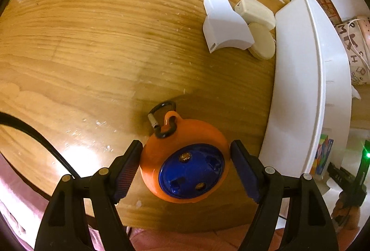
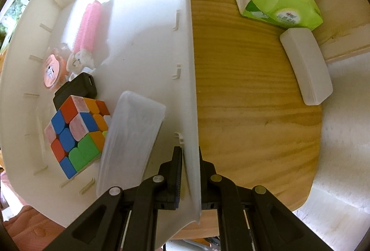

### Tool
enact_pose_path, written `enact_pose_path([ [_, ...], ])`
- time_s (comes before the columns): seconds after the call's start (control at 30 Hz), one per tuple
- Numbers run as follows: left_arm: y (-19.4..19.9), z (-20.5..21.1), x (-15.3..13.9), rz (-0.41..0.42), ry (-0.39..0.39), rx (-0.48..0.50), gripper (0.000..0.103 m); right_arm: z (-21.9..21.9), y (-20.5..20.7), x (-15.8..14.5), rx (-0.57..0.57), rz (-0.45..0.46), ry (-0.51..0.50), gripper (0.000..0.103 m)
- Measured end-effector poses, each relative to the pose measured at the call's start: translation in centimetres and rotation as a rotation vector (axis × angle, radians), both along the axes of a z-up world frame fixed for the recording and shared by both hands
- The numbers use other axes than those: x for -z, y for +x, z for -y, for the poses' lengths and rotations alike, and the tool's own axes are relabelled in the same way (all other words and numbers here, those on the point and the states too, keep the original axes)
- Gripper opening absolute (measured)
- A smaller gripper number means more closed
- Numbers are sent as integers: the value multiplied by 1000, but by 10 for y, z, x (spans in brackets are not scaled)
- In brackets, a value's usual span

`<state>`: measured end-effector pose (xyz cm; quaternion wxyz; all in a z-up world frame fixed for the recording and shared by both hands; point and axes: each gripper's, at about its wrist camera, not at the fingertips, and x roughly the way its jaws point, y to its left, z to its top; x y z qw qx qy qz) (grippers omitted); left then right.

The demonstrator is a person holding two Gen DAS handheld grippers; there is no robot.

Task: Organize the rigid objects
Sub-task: 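Carry the orange reel over the bin and open the left tool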

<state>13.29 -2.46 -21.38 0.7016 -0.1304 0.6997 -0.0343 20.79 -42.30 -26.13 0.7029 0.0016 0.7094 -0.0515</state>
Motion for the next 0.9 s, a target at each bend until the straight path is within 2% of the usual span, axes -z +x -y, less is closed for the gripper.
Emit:
enact_pose_path([
  [0.3,-13,-8,-46,81,36,61,80,-1,-5,-4,-47,15,15,9],
  [0.37,-4,4,-65,103,46,77,80,-1,-6,-5,-57,18,20,9],
  [0.57,-10,30,-106,176,58,141,80,-3,-12,-8,-91,28,28,9],
  [0.9,-10,84,-130,285,76,235,80,-6,-24,-14,-153,40,27,9],
])
